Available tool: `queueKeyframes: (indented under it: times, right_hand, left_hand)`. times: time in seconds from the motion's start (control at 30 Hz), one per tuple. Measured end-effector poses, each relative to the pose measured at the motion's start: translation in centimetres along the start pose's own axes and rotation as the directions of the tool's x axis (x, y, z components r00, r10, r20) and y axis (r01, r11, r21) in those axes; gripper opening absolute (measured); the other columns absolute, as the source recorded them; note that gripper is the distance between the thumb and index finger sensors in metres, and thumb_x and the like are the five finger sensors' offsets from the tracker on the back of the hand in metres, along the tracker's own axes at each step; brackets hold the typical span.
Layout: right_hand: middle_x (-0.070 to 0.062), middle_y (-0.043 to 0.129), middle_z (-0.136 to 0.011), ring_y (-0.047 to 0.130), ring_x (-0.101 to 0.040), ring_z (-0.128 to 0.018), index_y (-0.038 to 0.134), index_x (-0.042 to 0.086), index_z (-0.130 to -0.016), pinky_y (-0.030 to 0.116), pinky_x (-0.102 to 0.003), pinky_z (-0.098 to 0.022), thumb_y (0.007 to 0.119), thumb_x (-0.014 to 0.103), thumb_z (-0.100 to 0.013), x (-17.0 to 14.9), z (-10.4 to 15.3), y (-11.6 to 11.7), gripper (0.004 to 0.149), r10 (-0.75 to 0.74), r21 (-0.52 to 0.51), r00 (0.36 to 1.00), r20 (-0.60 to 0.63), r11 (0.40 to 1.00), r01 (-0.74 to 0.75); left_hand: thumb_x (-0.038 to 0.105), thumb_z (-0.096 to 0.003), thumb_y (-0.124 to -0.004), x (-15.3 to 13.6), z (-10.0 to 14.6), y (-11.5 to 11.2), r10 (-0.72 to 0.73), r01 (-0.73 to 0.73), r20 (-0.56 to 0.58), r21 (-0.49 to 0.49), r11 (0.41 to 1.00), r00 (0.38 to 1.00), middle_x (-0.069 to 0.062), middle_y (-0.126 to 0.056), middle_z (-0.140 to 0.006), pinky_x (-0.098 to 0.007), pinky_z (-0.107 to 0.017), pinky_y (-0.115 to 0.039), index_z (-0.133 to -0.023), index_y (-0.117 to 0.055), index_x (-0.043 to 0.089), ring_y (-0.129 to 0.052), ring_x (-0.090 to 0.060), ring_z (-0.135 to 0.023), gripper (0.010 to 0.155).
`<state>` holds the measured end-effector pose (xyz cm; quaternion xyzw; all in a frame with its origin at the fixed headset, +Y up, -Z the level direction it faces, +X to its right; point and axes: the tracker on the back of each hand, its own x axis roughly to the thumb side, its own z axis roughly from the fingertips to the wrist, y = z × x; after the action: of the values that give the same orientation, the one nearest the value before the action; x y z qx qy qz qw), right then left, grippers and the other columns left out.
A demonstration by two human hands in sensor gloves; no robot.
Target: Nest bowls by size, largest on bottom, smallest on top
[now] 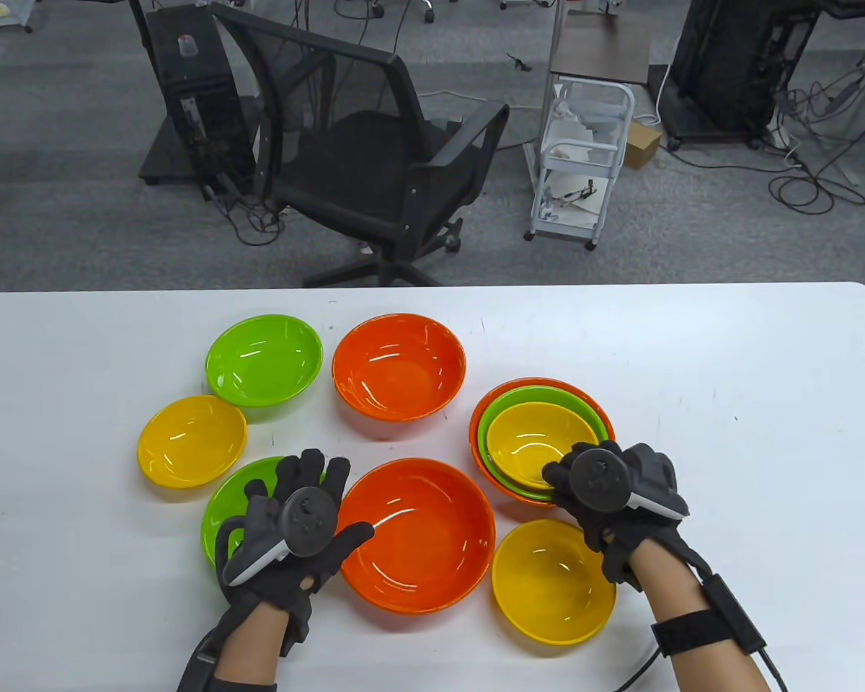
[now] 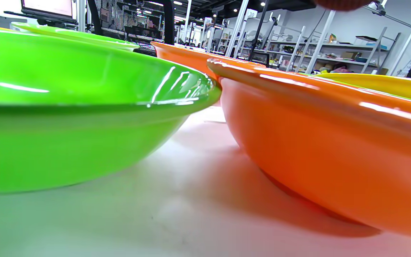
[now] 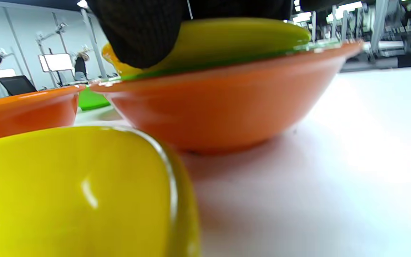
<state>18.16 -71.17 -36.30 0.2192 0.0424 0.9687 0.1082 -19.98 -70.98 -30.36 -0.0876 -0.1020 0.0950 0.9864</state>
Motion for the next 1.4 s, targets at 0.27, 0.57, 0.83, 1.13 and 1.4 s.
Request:
queueKeyframes:
  times: [0.27,0.57,0.83,1.13,1.4]
  right_hand:
    - [-0.022,0.074,-0.100,0.051,-0.051,-0.100,0.076,0.008,-0.096,0.036,-0.069,-0.071,0.076,0.027,-0.050,-0.3,-0.1,0.2,0.050,-0.023,0.042,0.999,-0.027,0.999,0.024]
    - [-0.022,0.074,-0.101,0.051,-0.051,-0.100,0.076,0.008,-0.096,0.037,-0.069,-0.070,0.076,0.026,-0.050,-0.2,-0.1,0.4,0.049,-0.027,0.037,0.999,-0.021,0.999,0.028]
    - [-0.022,0.068,-0.104,0.046,-0.051,-0.101,0.074,0.008,-0.097,0.033,-0.070,-0.070,0.076,0.027,-0.050,-0.4,1.2,-1.5,0.051,-0.056,-0.082,0.998,-0.011,0.995,0.055]
    - [-0.022,0.061,-0.108,0.041,-0.051,-0.102,0.069,0.010,-0.101,0.031,-0.071,-0.069,0.076,0.031,-0.050,-1.2,3.7,-1.6,0.056,-0.082,-0.158,0.997,0.009,0.984,0.082]
    - [-0.022,0.060,-0.108,0.040,-0.051,-0.102,0.067,0.010,-0.102,0.031,-0.071,-0.069,0.075,0.033,-0.050,-1.8,4.4,-1.6,0.057,-0.112,-0.177,0.994,-0.001,0.978,0.110]
  left_hand:
    - [0.068,-0.0462,-0.058,-0.3,0.1,0.1,0.015,-0.015,-0.006,0.006,1.000,1.000,-0.014,-0.013,-0.122,-0.076,-0.072,-0.021,-0.115,-0.019,0.029,-0.020,-0.048,-0.114,0.088]
    - [0.068,-0.0466,-0.059,-1.2,0.3,0.7,0.045,-0.044,-0.028,0.024,0.999,0.999,-0.014,-0.014,-0.122,-0.076,-0.073,-0.023,-0.115,-0.020,0.029,-0.021,-0.048,-0.114,0.088]
    - [0.067,-0.0471,-0.060,-3.1,1.0,1.9,0.100,-0.094,-0.071,0.079,0.992,0.992,-0.015,-0.016,-0.122,-0.076,-0.073,-0.024,-0.116,-0.022,0.029,-0.024,-0.048,-0.114,0.087]
    - [0.066,-0.0471,-0.064,-6.5,2.6,3.4,0.187,-0.148,-0.211,0.188,0.971,0.959,-0.017,-0.033,-0.122,-0.074,-0.076,-0.043,-0.116,-0.035,0.027,-0.045,-0.047,-0.113,0.084]
    - [0.065,-0.0475,-0.069,-11.4,3.7,2.9,0.321,-0.264,-0.465,0.184,0.947,0.825,-0.019,-0.054,-0.115,-0.065,-0.070,-0.067,-0.113,-0.046,0.019,-0.071,-0.045,-0.100,0.083]
